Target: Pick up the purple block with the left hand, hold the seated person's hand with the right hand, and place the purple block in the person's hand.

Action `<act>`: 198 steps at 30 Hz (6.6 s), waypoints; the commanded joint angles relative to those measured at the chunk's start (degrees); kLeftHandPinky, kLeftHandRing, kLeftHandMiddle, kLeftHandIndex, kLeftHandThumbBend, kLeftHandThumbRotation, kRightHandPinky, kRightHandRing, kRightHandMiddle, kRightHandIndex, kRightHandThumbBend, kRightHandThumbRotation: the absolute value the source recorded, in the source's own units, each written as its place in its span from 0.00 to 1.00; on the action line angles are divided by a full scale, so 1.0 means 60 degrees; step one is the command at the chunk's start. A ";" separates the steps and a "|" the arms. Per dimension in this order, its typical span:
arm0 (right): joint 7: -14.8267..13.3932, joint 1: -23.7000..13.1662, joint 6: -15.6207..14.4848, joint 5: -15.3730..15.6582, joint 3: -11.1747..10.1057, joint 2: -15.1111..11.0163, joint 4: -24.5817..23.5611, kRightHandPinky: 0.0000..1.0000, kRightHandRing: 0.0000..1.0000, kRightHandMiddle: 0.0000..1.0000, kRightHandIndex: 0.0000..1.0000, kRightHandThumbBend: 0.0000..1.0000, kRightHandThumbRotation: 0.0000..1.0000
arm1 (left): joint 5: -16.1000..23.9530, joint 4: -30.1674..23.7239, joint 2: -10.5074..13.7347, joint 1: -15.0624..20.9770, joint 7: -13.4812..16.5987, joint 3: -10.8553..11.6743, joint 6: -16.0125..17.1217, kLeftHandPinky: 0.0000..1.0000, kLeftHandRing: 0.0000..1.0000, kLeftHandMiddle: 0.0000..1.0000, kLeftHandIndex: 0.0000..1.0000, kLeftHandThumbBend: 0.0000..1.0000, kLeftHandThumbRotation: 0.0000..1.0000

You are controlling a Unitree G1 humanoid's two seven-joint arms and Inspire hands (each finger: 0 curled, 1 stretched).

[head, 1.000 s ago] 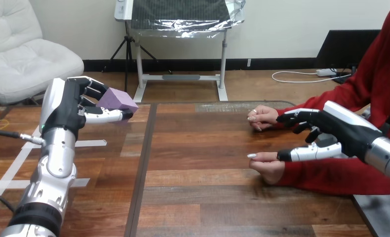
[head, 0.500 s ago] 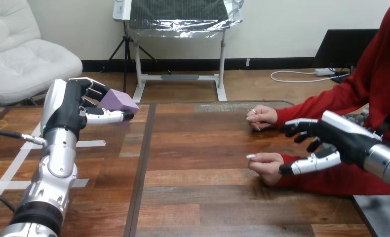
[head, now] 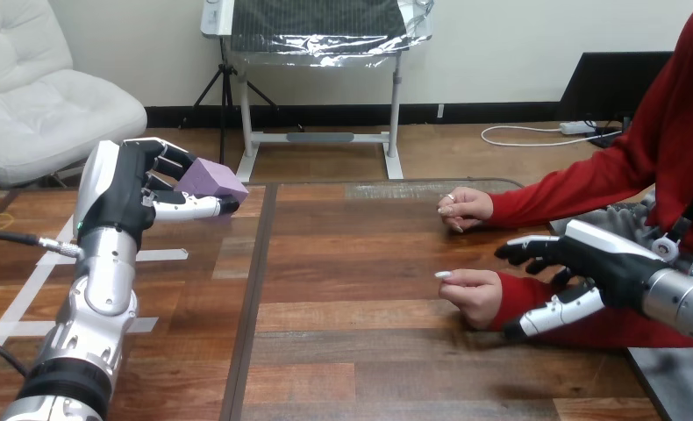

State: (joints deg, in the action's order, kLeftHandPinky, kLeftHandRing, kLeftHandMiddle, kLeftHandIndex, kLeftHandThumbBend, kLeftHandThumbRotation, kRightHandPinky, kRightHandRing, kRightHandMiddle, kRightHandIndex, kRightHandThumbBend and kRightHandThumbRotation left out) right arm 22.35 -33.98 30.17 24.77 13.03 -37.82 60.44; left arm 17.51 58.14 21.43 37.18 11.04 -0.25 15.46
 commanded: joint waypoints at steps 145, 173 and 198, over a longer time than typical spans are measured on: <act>-0.3066 -0.1612 0.0537 0.0842 0.0749 0.0393 0.0663 0.20 0.22 0.28 0.28 0.58 0.27 | -0.0830 -0.0496 -0.0537 0.0145 -0.0291 0.0185 0.0580 0.32 0.38 0.42 0.43 0.72 0.00; -0.2943 -0.1722 0.0650 0.0578 0.0819 0.0741 0.0161 0.19 0.23 0.28 0.29 0.63 0.34 | -0.1117 0.0473 -0.1787 0.0634 -0.0211 0.0106 0.0480 0.36 0.40 0.44 0.44 0.74 0.00; -0.2706 -0.1884 0.0123 0.0475 0.0835 0.1212 -0.0595 0.22 0.24 0.29 0.30 0.62 0.33 | -0.1348 0.1240 -0.2739 0.1213 -0.0465 0.0214 0.0498 0.34 0.39 0.43 0.43 0.75 0.00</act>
State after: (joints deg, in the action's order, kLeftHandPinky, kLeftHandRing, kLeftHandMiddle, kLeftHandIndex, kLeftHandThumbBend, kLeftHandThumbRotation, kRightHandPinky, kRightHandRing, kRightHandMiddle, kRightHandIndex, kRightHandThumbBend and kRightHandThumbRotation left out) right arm 6.46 -39.17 30.55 29.46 19.79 -33.23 60.91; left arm 10.49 65.28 5.99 37.22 8.60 0.72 17.11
